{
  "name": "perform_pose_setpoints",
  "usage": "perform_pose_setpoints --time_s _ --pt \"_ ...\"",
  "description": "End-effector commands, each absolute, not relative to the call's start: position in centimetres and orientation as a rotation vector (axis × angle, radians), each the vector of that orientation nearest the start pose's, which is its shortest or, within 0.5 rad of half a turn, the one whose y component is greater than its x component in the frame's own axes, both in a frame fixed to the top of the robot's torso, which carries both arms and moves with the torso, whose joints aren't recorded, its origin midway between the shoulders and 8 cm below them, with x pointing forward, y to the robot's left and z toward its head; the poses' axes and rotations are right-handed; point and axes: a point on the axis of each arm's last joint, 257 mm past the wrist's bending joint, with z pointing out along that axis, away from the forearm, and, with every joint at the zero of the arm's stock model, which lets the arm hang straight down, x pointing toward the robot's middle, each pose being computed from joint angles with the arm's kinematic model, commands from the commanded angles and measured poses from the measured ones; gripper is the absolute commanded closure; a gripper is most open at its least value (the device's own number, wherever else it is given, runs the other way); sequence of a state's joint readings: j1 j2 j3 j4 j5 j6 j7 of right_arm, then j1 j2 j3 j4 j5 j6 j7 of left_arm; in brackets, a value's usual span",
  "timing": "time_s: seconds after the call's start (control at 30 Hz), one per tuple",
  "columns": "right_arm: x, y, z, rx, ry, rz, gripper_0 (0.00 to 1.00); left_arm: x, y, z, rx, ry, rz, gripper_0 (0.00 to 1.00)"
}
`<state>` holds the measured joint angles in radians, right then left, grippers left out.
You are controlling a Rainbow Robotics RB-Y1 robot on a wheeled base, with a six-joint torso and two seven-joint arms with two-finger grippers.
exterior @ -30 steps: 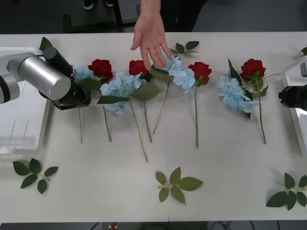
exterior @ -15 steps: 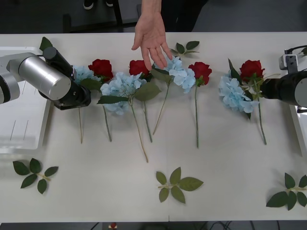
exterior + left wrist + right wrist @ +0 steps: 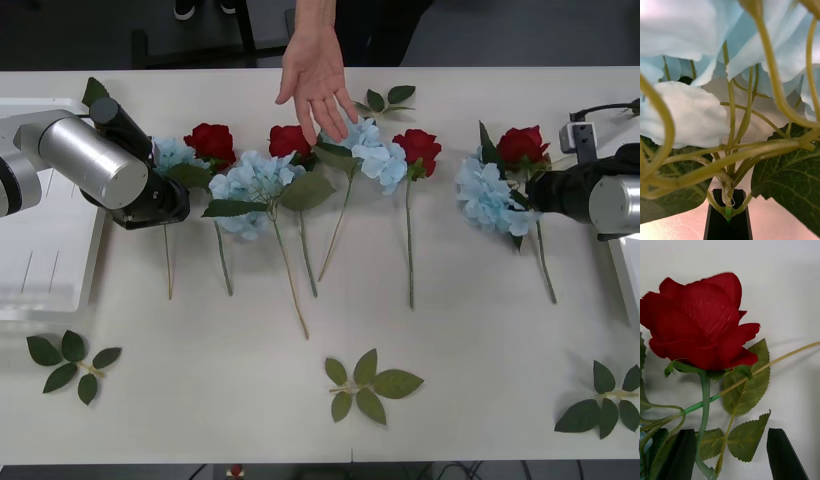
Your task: Place the red flowers into the right box and the blue flowers into the left box. If a person shows an open palm, hand one flower to the person first, then continue sorting.
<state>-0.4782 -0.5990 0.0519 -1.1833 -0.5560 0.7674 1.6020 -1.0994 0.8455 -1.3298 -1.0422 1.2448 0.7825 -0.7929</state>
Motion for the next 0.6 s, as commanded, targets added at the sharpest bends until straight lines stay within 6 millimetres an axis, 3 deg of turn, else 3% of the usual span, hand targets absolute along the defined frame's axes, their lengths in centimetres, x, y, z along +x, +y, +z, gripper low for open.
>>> perform_pose_setpoints --time_s 0.03,0.6 --pt "61.7 -39.0 -25.3 -0.038 2.215 -0.074 0.45 57.9 27.2 -30.9 -0.196 2.658 -0.077 1.0" --pt "61.1 -37.7 -27.5 -0.054 2.251 -0.046 0.46 57.9 27.1 -30.9 -0.194 2.659 -0.079 1.0"
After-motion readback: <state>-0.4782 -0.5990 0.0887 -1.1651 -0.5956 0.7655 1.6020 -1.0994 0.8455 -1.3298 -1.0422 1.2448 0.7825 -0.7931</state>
